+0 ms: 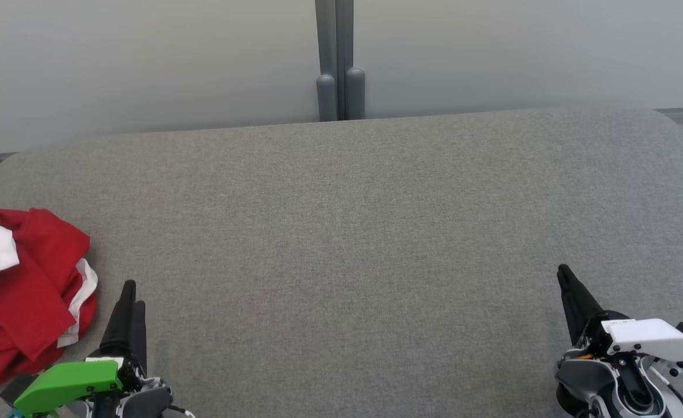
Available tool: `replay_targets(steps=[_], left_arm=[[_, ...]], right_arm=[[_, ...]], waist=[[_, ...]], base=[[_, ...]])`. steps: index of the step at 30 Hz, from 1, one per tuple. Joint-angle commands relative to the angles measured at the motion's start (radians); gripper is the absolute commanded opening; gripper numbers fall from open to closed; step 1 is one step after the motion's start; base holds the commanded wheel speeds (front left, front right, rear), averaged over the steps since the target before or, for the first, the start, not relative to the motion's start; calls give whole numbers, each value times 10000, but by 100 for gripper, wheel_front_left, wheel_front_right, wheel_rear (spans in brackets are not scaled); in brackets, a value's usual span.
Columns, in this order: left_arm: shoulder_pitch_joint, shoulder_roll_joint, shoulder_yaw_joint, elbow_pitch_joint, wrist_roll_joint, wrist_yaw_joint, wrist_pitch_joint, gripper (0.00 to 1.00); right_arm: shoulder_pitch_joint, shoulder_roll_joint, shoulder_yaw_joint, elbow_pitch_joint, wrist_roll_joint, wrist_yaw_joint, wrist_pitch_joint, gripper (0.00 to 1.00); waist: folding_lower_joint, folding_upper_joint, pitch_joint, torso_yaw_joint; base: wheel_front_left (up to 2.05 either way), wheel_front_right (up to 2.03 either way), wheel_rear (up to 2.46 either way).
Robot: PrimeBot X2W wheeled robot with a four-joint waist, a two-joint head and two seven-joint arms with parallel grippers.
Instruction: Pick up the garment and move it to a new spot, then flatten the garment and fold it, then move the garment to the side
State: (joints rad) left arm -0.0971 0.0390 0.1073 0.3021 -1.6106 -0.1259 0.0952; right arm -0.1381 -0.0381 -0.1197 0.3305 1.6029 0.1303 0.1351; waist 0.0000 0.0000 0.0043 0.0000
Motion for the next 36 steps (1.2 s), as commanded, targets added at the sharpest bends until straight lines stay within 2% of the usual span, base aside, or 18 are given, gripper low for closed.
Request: replay_targets(steps=[1,8,18,36], left_arm=[[-22,10,-17,-36,41,-1,-59,100],[-70,169,-221,0,1011,-7,-411,100],[-125,173,-224,35,3444,6,-853,100],[-261,151,-497,331,6574,-4,-1501,100]], right_arm=[[-24,-10,32,-55,-40,0,-37,100],[-88,-245,467,-118,-674,1,-456,100],[-214,-330,737,-117,-2702,1,-950,100],[-468,-443,1496,165,-5683,3,-1672,100]], waist=[[0,0,8,0],[0,0,16,0],[0,0,19,-8],[0,0,22,-30]], base=[[0,0,0],[0,0,0],[0,0,0],[0,0,0]])
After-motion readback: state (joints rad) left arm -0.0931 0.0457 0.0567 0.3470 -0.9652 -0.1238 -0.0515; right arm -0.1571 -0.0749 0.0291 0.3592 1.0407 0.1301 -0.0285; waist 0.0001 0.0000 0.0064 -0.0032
